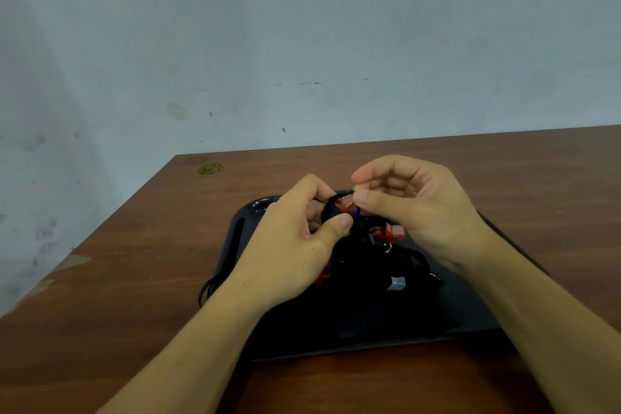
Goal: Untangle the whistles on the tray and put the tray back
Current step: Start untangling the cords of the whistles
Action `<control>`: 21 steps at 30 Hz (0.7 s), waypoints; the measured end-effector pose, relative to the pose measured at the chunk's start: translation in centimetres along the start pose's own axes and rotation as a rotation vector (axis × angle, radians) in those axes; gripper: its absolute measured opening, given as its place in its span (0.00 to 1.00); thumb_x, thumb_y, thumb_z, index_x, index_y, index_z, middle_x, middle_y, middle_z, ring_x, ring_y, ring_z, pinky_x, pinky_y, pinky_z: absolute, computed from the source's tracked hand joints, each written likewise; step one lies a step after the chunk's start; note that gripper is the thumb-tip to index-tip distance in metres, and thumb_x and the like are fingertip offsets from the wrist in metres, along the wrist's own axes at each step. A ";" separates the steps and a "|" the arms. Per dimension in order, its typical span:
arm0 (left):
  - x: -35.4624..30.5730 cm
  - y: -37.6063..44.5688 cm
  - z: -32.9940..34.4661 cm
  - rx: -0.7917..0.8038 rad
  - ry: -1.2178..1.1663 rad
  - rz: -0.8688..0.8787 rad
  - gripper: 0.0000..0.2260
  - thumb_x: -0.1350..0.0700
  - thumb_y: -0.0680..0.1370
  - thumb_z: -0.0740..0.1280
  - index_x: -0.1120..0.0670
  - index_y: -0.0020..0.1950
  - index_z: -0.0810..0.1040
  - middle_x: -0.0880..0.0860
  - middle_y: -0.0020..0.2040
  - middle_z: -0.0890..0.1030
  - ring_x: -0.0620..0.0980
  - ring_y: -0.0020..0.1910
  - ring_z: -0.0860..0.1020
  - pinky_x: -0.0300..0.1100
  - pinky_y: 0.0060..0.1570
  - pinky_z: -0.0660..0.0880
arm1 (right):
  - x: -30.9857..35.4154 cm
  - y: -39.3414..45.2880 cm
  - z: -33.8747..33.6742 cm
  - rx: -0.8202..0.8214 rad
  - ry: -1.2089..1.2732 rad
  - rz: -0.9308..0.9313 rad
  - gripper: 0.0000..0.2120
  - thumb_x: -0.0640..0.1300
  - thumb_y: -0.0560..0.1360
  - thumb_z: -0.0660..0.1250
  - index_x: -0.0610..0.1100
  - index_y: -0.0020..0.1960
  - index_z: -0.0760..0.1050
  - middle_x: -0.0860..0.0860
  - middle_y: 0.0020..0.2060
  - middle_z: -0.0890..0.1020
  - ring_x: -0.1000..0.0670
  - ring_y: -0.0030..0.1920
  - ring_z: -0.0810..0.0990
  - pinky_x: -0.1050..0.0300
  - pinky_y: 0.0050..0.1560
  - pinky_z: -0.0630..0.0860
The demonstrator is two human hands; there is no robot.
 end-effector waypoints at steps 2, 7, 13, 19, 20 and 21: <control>0.2 0.0 0.0 -0.016 0.014 -0.012 0.04 0.50 0.77 0.68 0.44 0.46 0.72 0.58 0.40 0.82 0.65 0.41 0.79 0.66 0.42 0.76 | 0.6 -0.1 0.4 -0.003 -0.120 -0.084 0.08 0.35 0.71 0.75 0.45 0.47 0.83 0.51 0.39 0.85 0.55 0.42 0.83 0.63 0.47 0.78; 0.6 0.1 -0.2 -0.029 -0.003 -0.047 0.03 0.55 0.80 0.69 0.52 0.50 0.75 0.55 0.39 0.84 0.59 0.37 0.80 0.59 0.40 0.80 | 1.2 -0.6 1.6 0.054 -0.276 -0.146 0.07 0.36 0.73 0.75 0.45 0.49 0.85 0.52 0.42 0.86 0.54 0.43 0.85 0.62 0.46 0.80; 0.5 0.1 -0.2 -0.056 -0.051 -0.045 0.04 0.57 0.79 0.70 0.54 0.51 0.76 0.62 0.40 0.82 0.57 0.36 0.80 0.38 0.36 0.78 | 1.6 -0.8 1.4 0.029 -0.395 -0.208 0.10 0.38 0.77 0.72 0.53 0.52 0.84 0.56 0.45 0.86 0.51 0.51 0.83 0.51 0.54 0.80; 0.0 0.0 -0.1 -0.079 -0.114 -0.031 0.09 0.58 0.77 0.73 0.58 0.52 0.76 0.67 0.41 0.81 0.66 0.40 0.81 0.49 0.41 0.82 | 1.5 -0.5 1.0 -0.031 -0.205 -0.197 0.24 0.32 0.75 0.72 0.54 0.64 0.75 0.53 0.53 0.83 0.51 0.48 0.82 0.56 0.49 0.81; 0.0 -0.1 -0.2 -0.080 -0.102 -0.029 0.10 0.57 0.76 0.73 0.58 0.52 0.75 0.67 0.41 0.81 0.67 0.40 0.80 0.50 0.42 0.82 | 1.3 -0.4 0.8 -0.039 -0.199 -0.176 0.24 0.33 0.75 0.73 0.55 0.64 0.75 0.54 0.54 0.82 0.52 0.47 0.82 0.56 0.49 0.81; 0.0 -0.1 -0.2 -0.081 -0.085 -0.027 0.11 0.56 0.76 0.74 0.57 0.51 0.75 0.68 0.41 0.80 0.67 0.40 0.80 0.53 0.43 0.82 | 1.0 -0.4 0.7 -0.038 -0.203 -0.148 0.23 0.35 0.75 0.73 0.55 0.63 0.76 0.55 0.54 0.82 0.53 0.47 0.82 0.56 0.49 0.81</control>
Point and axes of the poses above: each hand's wrist, its own y-axis towards the middle knuckle, its own z-axis out of the palm, x = y × z, the point moved 8 cm from there along y, towards the middle knuckle
